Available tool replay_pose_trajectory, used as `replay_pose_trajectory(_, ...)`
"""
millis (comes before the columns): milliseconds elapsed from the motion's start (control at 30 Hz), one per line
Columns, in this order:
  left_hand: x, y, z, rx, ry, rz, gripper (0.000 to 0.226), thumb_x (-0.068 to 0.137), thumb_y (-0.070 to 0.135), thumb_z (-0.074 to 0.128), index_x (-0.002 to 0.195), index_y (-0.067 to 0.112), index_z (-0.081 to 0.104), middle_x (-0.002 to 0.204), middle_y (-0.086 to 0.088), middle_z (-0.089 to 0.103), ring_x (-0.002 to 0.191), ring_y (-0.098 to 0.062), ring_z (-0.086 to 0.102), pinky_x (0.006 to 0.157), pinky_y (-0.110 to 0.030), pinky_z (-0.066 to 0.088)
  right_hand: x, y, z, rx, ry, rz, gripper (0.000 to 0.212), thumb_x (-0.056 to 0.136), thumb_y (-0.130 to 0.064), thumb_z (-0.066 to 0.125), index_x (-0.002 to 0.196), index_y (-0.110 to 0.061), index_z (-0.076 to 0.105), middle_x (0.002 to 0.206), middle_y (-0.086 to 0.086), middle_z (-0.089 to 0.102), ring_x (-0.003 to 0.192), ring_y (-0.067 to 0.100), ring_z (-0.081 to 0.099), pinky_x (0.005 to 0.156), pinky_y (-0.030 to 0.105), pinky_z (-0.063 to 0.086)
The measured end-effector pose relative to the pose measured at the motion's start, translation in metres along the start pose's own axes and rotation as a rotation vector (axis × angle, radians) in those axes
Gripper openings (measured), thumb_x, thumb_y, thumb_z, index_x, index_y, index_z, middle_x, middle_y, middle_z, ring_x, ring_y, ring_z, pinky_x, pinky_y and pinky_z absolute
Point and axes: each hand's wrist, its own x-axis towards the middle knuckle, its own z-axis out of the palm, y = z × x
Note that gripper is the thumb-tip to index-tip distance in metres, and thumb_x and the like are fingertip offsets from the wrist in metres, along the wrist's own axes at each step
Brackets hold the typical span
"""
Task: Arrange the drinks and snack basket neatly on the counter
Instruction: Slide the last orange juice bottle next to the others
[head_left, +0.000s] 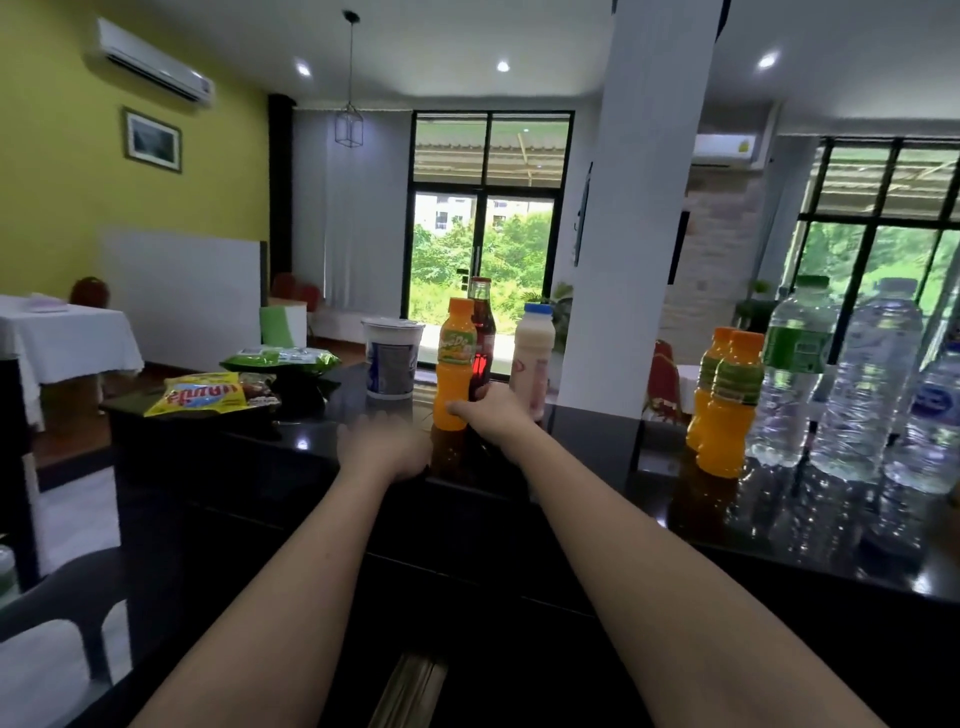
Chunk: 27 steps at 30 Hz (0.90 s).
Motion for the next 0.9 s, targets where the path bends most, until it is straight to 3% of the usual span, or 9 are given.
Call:
replay_pose_trajectory(100,0.001,0.000,0.002,0.011,0.022,0.010,0.064,0.092,0.034,0.024,0.151,0.009,0.020,0.160,-0.006,0.014,0.147,-0.029,0.010,0.118,-0.048,0.007,0.015,-0.001,0.014,0.008,0.046,0.001,0.051,0.083,-0.041,0.068,0.121,-0.011,0.052,0.117,0.007,0.062,0.105,0.024,0.059,0.092,0.039,0.050)
replay_pose_trajectory(333,0.006,-0.001,0.008,0.030,0.058,0.008,0.064,0.093,0.038,0.022,0.151,0.010,0.022,0.159,-0.006,0.018,0.147,-0.029,0.012,0.118,-0.048,0.010,0.026,0.003,0.035,-0.099,0.179,0.008,0.059,0.077,-0.052,0.069,0.119,-0.015,0.054,0.114,0.004,0.063,0.102,0.024,0.060,0.082,0.036,0.051)
replay_pose_trajectory(467,0.007,-0.002,0.006,0.023,0.054,0.004,0.064,0.092,0.038,0.024,0.150,0.010,0.024,0.159,-0.006,0.019,0.146,-0.028,0.014,0.118,-0.048,0.012,0.022,0.001,0.025,-0.108,0.168,0.024,0.052,0.078,-0.044,0.072,0.116,-0.013,0.056,0.114,0.006,0.062,0.101,0.024,0.060,0.076,0.032,0.049)
replay_pose_trajectory(567,0.007,-0.003,0.007,0.022,0.036,0.000,0.063,0.093,0.037,0.025,0.150,0.011,0.025,0.159,-0.006,0.020,0.146,-0.028,0.014,0.118,-0.048,0.011,0.010,0.008,0.008,-0.084,0.153,0.047,0.041,0.080,-0.038,0.072,0.106,-0.013,0.054,0.103,0.005,0.059,0.091,0.020,0.057,0.077,0.030,0.049)
replay_pose_trajectory(700,0.004,0.004,0.004,0.020,0.034,-0.037,0.059,0.094,0.030,0.028,0.149,0.010,0.026,0.157,-0.011,0.021,0.146,-0.032,0.012,0.118,-0.050,0.006,-0.015,0.023,-0.028,-0.069,0.130,0.050,0.052,0.080,-0.032,0.073,0.122,-0.013,0.050,0.113,0.006,0.059,0.098,0.020,0.057,0.077,0.027,0.046)
replay_pose_trajectory(800,-0.005,0.020,0.005,0.019,0.077,0.032,0.052,0.094,0.026,0.034,0.144,0.011,0.034,0.153,-0.013,0.030,0.143,-0.033,0.021,0.117,-0.052,0.012,-0.033,0.040,-0.059,-0.151,0.170,0.054,0.057,0.077,-0.036,0.074,0.124,-0.013,0.050,0.116,0.006,0.060,0.092,0.018,0.054,0.075,0.027,0.044)
replay_pose_trajectory(900,-0.016,0.044,0.012,-0.021,0.145,0.161,0.044,0.094,0.028,0.035,0.133,0.013,0.048,0.143,-0.012,0.045,0.134,-0.031,0.036,0.113,-0.052,0.020,-0.053,0.060,-0.089,-0.143,0.215,0.078,0.066,0.076,-0.035,0.076,0.127,-0.012,0.042,0.118,0.004,0.055,0.099,0.020,0.052,0.078,0.029,0.043)
